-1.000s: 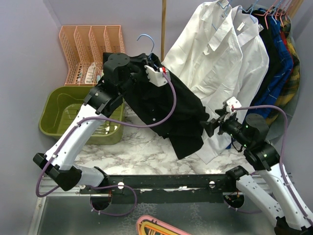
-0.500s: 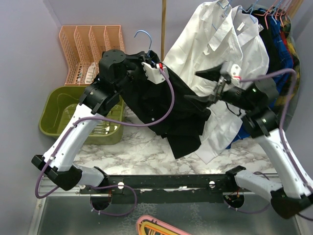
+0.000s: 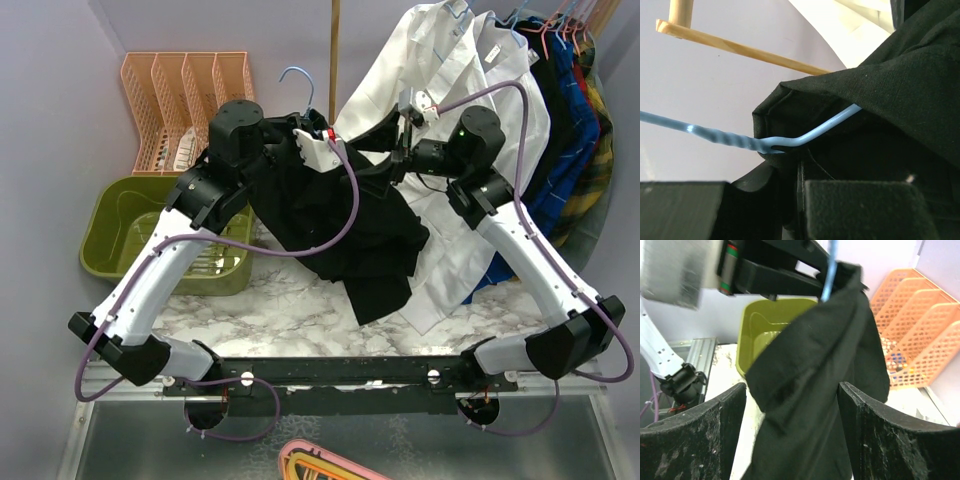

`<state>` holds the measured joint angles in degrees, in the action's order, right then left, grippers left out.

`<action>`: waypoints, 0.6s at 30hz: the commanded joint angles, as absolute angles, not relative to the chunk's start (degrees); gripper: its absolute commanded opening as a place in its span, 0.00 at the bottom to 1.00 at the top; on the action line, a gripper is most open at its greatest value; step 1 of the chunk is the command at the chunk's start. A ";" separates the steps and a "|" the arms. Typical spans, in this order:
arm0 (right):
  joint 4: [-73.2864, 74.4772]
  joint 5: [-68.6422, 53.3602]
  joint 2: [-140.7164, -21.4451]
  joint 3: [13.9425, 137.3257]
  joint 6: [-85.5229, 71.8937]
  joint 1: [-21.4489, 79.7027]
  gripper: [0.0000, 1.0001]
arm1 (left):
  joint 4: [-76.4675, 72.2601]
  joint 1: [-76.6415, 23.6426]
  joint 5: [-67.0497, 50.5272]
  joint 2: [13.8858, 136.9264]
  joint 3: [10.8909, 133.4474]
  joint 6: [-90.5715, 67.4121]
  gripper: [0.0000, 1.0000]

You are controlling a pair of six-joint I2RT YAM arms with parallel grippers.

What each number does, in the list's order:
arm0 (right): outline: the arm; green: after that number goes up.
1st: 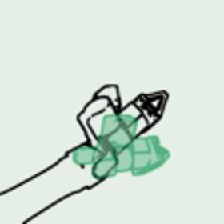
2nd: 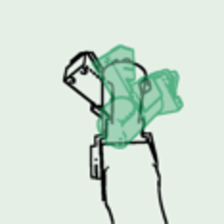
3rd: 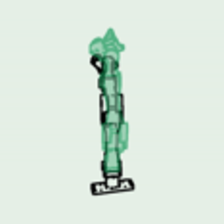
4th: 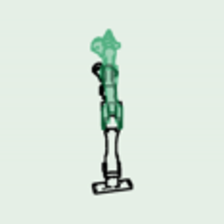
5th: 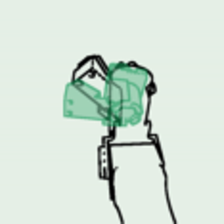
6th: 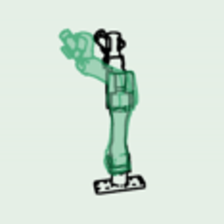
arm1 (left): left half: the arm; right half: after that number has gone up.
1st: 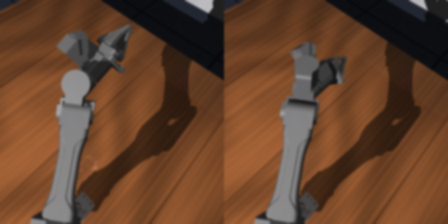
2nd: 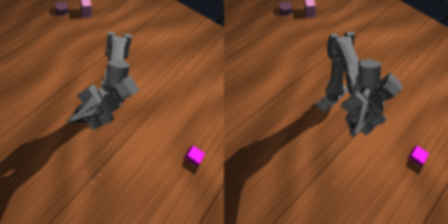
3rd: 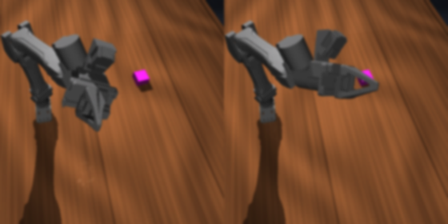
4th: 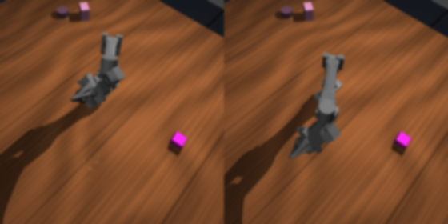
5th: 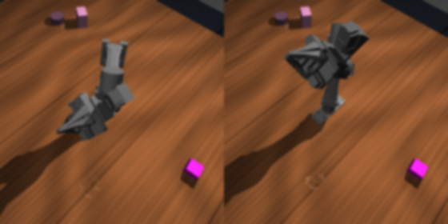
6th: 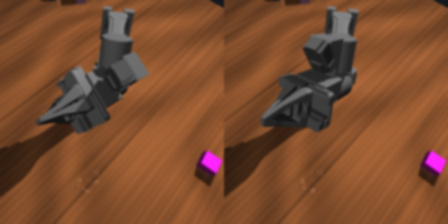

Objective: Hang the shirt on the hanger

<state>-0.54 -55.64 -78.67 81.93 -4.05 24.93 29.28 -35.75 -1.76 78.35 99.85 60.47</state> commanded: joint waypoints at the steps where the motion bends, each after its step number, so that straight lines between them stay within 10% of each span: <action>1: -1.75 -56.95 -79.99 84.17 -4.97 28.58 0.73 | 28.13 -35.90 -3.35 78.65 102.13 59.31 0.00; 13: -1.53 -51.94 -84.31 83.95 -5.73 31.55 0.72 | 28.30 -35.86 -3.93 80.00 103.58 57.47 0.00; 18: -3.05 -44.44 -85.18 84.17 -6.24 31.82 0.30 | 28.62 -35.86 -3.99 80.19 103.90 57.11 0.00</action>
<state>-1.32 -51.72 -84.44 83.05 -5.76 31.29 30.72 -35.75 -2.11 80.44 100.95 59.18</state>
